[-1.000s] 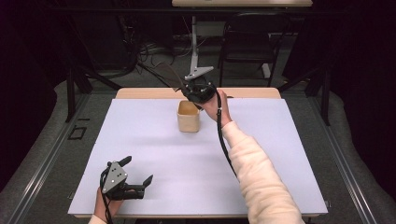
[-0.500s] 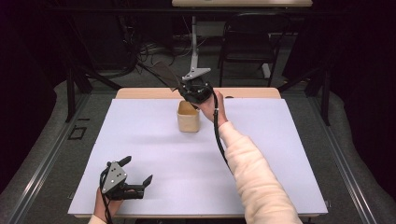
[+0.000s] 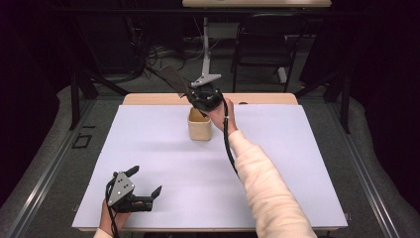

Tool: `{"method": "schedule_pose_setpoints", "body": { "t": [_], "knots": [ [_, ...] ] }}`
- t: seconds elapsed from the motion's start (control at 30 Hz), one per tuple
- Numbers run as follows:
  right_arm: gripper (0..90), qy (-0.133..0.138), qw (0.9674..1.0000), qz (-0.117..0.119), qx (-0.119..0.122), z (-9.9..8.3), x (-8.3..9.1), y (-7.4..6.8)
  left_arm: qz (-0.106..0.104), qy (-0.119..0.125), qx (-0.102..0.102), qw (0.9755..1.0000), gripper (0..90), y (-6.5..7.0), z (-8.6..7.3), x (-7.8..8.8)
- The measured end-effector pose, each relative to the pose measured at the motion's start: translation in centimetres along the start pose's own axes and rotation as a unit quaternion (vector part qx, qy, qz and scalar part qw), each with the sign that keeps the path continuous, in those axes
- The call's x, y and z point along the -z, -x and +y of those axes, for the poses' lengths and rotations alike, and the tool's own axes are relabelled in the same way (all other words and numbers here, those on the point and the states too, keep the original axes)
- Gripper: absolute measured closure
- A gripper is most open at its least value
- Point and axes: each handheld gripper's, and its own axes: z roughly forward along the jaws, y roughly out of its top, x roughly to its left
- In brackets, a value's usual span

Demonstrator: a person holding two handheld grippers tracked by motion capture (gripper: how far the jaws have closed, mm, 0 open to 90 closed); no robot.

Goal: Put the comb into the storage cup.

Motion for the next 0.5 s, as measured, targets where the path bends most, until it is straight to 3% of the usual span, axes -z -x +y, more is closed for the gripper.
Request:
{"method": "schedule_pose_setpoints", "body": {
  "t": [0.5],
  "knots": [
    [72.2,-0.006,0.9999,0.011,-0.009,-0.7,-1.2,-0.4,0.000,0.001,0.001,1.0000,0.7,0.0,0.0,0.0]
  ]
}}
